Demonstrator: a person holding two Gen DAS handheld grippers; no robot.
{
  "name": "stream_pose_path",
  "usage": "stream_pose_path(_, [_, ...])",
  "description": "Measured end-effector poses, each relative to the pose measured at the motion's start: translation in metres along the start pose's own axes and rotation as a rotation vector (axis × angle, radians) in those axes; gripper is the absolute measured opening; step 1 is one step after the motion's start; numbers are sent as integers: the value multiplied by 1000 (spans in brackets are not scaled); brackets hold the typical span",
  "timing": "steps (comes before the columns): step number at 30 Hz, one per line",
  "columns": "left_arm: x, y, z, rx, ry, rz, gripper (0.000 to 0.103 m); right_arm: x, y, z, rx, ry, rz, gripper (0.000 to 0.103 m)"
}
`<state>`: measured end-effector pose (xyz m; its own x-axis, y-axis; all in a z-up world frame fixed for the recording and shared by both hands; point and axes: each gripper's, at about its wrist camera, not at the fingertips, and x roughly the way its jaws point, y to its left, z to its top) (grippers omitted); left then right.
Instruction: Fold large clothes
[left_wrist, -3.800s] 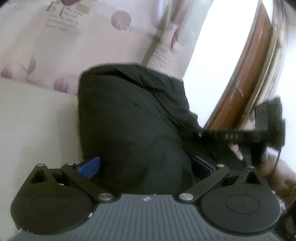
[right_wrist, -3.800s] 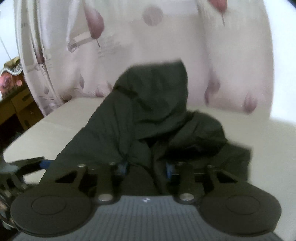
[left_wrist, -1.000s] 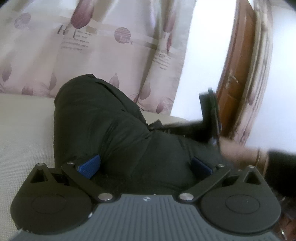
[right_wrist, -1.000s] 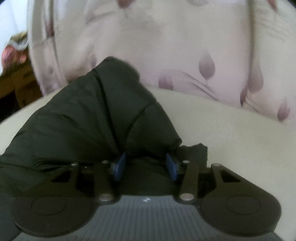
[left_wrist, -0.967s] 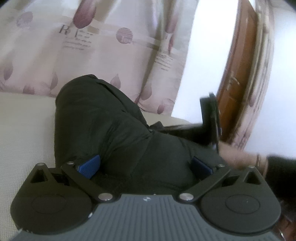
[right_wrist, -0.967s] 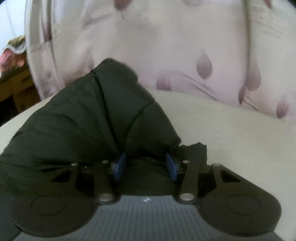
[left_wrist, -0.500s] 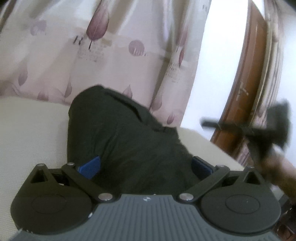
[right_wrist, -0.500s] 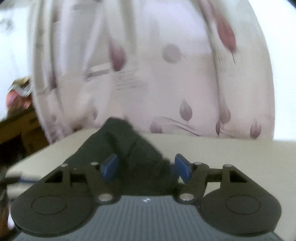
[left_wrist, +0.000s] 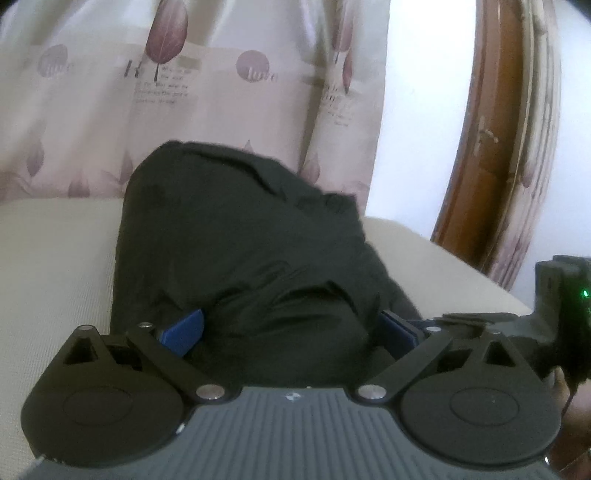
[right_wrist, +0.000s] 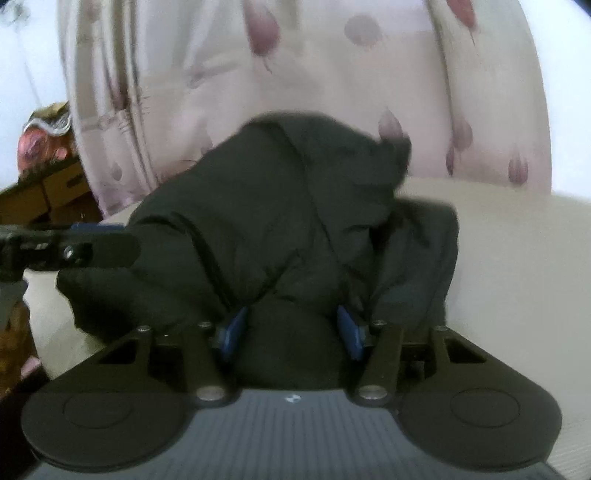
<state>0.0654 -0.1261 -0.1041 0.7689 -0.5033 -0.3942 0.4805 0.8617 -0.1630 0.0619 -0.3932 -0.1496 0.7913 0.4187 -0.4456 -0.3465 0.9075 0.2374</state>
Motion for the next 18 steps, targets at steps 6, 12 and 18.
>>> stream_pose_path(6, [8, -4, -2, 74, 30, 26, 102, -5, -9, 2, 48, 11, 33, 53])
stream_pose_path(12, [9, -6, 4, 53, 52, 52, 103, -49, -3, 23, 94, -133, 36, 63])
stream_pose_path(18, [7, -6, 5, 38, 61, 63, 103, -24, 11, 23, 24, -47, -45, 74])
